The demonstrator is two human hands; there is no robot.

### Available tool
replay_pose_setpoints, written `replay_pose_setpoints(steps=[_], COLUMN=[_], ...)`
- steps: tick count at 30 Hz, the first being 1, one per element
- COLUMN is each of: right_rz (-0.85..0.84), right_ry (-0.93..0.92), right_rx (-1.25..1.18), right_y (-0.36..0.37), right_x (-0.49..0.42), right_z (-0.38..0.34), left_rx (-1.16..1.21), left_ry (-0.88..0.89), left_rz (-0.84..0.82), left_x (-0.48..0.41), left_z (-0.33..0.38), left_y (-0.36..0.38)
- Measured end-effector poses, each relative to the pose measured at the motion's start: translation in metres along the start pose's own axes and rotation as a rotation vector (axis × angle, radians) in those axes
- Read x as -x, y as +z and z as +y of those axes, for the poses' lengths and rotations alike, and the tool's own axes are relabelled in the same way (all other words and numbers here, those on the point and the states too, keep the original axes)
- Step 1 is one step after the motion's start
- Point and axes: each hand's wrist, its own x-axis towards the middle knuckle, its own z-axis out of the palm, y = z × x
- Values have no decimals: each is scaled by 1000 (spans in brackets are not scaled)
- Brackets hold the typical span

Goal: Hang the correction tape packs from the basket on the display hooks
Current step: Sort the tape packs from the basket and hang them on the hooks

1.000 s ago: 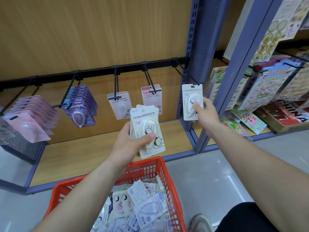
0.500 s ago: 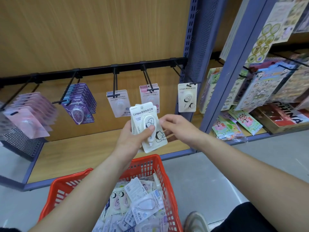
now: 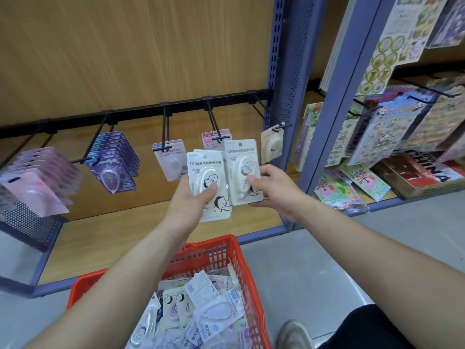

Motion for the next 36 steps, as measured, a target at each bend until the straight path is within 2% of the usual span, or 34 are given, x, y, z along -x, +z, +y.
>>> replay_pose_setpoints(steps=[3, 6, 14, 21, 25, 26, 28, 32, 34, 36], right_rz=[219, 347, 441, 468, 556, 576, 474, 45, -12, 4], right_ry=[-6, -25, -40, -70, 30, 17, -54, -9, -6, -11], right_rx=[50, 11, -15, 112, 376, 360, 194, 108, 81, 38], right_y=[-28, -47, -48, -46, -38, -35, -27, -4, -2, -8], right_x=[-14, -25, -45, -51, -55, -51, -39, -13, -8, -7], right_z=[8, 12, 10, 13, 11, 8, -1, -10, -8, -8], left_rx=[-1, 3, 13, 45, 49, 47, 59, 33, 30, 41], left_ry=[-8, -18, -29, -6, 6, 13, 17, 33, 51, 59], left_rz=[12, 23, 42, 52, 68, 69, 77, 79, 65, 55], left_x=[-7, -13, -24, -28, -28, -28, -31, -37, -37, -35], left_z=[1, -1, -11, -13, -10, -9, -8, -10, -10, -9], left_y=[1, 4, 11, 11, 15, 15, 18, 30, 39, 47])
